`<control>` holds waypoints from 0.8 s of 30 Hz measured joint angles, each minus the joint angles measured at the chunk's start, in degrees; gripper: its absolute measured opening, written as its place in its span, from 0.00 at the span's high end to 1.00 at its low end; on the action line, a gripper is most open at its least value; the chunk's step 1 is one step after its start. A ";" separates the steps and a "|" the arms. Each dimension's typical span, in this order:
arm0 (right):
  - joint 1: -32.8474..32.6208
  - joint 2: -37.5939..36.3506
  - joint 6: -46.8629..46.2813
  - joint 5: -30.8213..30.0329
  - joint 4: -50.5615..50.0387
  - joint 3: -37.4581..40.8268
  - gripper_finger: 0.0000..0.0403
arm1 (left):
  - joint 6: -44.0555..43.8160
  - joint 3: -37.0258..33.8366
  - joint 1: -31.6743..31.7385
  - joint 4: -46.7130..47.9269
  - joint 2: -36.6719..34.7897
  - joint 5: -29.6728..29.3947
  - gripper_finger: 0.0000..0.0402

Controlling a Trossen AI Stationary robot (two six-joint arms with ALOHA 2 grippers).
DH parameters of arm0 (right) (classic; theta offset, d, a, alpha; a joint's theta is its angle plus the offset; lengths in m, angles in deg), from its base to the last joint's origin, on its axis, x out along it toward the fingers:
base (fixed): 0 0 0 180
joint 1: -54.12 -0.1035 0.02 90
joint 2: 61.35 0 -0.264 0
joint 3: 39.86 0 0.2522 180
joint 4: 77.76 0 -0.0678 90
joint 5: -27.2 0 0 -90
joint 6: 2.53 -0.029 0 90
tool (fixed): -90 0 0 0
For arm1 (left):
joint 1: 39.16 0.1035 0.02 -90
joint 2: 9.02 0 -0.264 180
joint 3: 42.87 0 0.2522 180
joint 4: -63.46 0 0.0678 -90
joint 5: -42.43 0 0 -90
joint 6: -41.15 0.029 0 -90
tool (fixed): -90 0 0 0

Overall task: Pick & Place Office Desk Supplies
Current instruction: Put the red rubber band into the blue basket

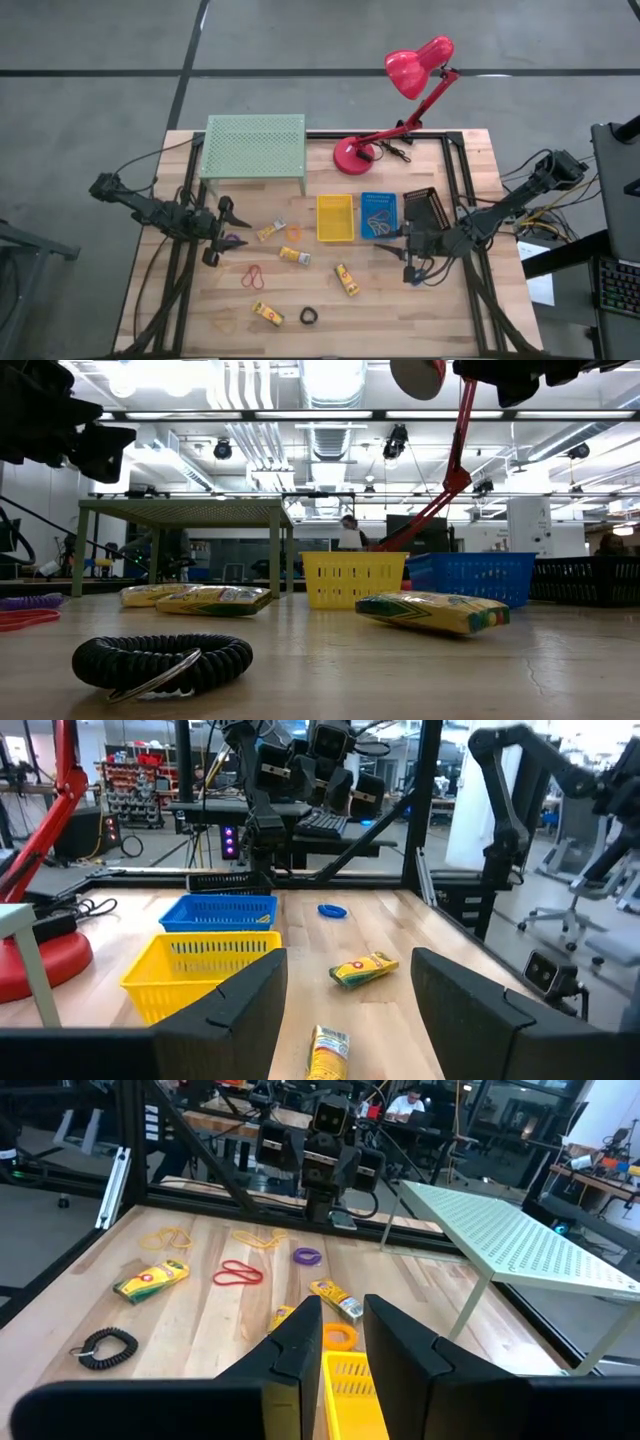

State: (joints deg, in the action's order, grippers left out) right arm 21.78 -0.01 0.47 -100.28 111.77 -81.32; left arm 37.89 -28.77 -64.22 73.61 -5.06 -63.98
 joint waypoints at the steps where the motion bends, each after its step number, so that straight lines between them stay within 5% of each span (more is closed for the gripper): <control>1: 0.00 0.00 0.00 0.01 0.00 0.00 0.82 | -0.07 0.00 0.02 -0.95 0.00 -0.08 0.46; 12: 0.00 -0.04 0.00 -0.01 -0.37 -0.02 0.78 | -16.56 7.37 0.02 0.48 7.00 -5.99 0.46; 24: 0.02 -0.04 0.00 -0.01 -0.35 -0.02 0.81 | -41.28 31.07 0.02 28.48 40.32 -11.30 0.46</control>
State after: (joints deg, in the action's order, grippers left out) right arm 21.81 -0.06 0.47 -100.29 111.42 -81.35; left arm -3.39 2.30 -64.19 102.09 35.27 -75.28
